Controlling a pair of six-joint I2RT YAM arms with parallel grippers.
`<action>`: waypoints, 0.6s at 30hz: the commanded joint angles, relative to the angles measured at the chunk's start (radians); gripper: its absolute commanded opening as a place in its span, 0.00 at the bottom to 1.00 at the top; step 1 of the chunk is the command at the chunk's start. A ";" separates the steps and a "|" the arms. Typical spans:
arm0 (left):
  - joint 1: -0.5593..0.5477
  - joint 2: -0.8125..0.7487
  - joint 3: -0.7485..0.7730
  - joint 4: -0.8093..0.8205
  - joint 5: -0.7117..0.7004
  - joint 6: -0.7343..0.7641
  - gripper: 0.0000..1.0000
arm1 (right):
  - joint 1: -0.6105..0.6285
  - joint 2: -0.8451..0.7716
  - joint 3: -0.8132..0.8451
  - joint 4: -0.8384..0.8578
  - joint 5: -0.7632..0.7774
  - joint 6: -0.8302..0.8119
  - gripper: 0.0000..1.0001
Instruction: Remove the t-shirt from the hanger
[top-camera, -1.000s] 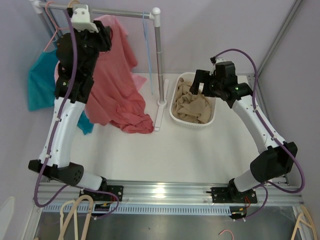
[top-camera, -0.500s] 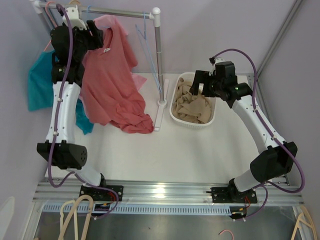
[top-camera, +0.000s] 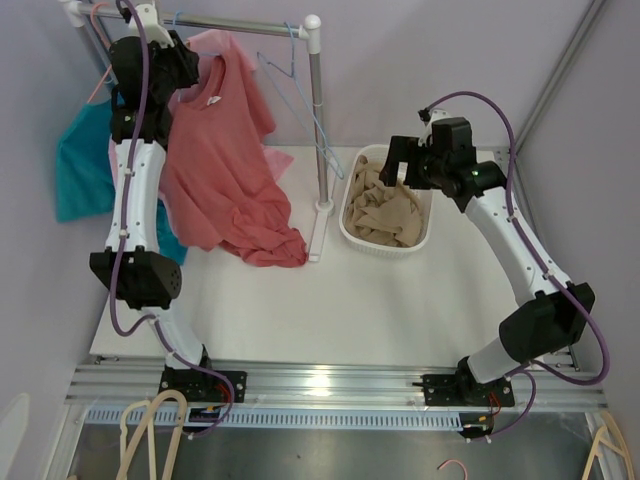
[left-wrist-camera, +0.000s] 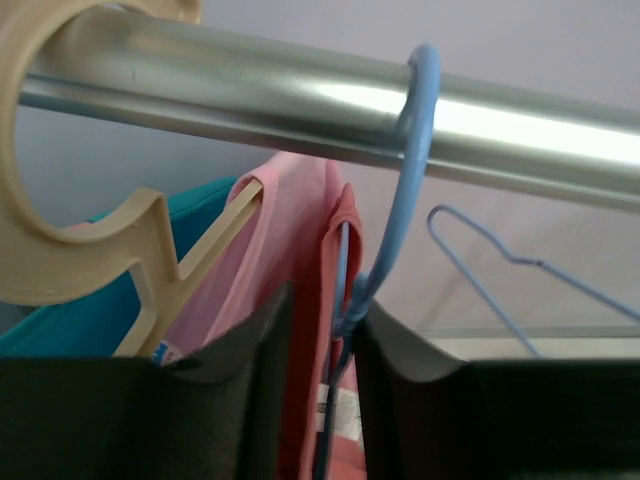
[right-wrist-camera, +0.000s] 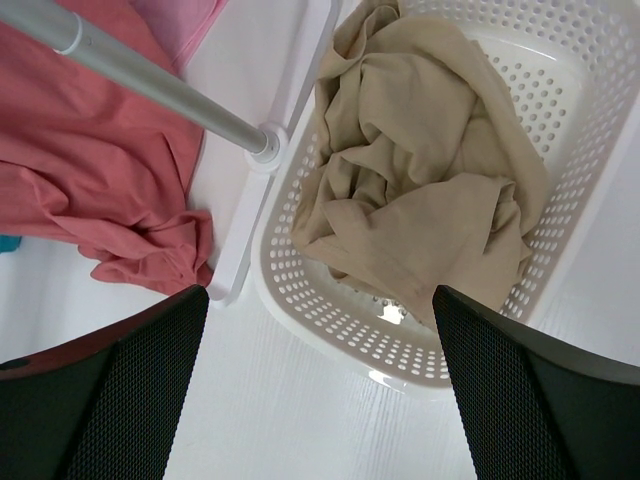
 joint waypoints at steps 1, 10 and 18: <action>0.007 0.007 0.063 0.008 0.020 -0.030 0.21 | 0.005 0.017 0.047 -0.003 -0.004 -0.020 0.99; 0.002 -0.035 0.048 0.061 0.079 -0.070 0.01 | 0.002 0.029 0.037 0.003 -0.016 -0.024 1.00; -0.016 -0.112 0.034 0.115 0.048 -0.052 0.01 | 0.001 0.013 0.005 0.020 -0.030 -0.024 0.99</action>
